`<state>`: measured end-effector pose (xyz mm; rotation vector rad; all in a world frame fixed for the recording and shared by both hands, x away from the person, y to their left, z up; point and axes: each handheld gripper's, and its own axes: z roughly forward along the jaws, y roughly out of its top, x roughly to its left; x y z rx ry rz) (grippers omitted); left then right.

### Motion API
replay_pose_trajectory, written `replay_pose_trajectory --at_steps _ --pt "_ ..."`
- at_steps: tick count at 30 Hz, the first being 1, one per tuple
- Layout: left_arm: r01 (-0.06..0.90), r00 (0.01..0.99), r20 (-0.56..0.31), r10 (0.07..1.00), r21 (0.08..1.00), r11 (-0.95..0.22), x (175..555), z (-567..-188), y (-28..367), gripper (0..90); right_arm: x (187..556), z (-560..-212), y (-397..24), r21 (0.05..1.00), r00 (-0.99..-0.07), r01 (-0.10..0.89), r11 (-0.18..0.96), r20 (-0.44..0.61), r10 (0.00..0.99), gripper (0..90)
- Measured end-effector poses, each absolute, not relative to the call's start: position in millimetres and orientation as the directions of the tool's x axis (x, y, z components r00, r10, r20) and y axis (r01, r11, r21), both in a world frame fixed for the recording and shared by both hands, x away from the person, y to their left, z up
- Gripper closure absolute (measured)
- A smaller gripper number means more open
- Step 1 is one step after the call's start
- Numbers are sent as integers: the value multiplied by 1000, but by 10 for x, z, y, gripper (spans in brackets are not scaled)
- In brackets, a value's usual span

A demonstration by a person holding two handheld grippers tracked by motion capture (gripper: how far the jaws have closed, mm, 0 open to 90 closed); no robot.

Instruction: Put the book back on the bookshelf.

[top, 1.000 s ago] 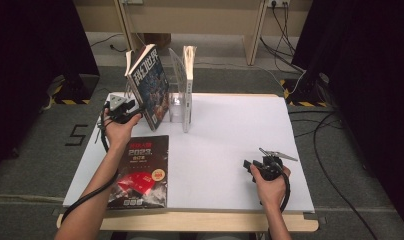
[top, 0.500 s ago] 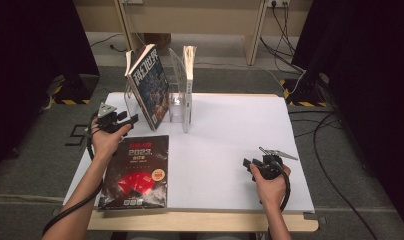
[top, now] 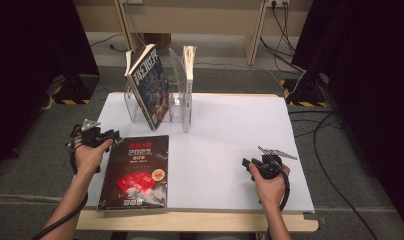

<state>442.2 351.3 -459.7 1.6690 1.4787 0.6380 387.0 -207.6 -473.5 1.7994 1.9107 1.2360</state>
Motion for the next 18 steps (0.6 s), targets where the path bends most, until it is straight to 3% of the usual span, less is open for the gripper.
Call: replay_pose_trajectory --at_steps 3,7,18 --pt "641 151 -115 982 767 -9 4348 -4741 3636 802 3876 -4728 -2048 700 -218 705 -109 361 906 560" --pt "694 133 -106 985 720 -16 4274 -4913 3706 829 3887 -4709 -1996 694 -223 713 -102 362 905 560" --pt "687 168 -97 981 725 -46 4297 -4947 3659 852 3927 -4657 -1895 698 -254 713 -68 348 902 561"
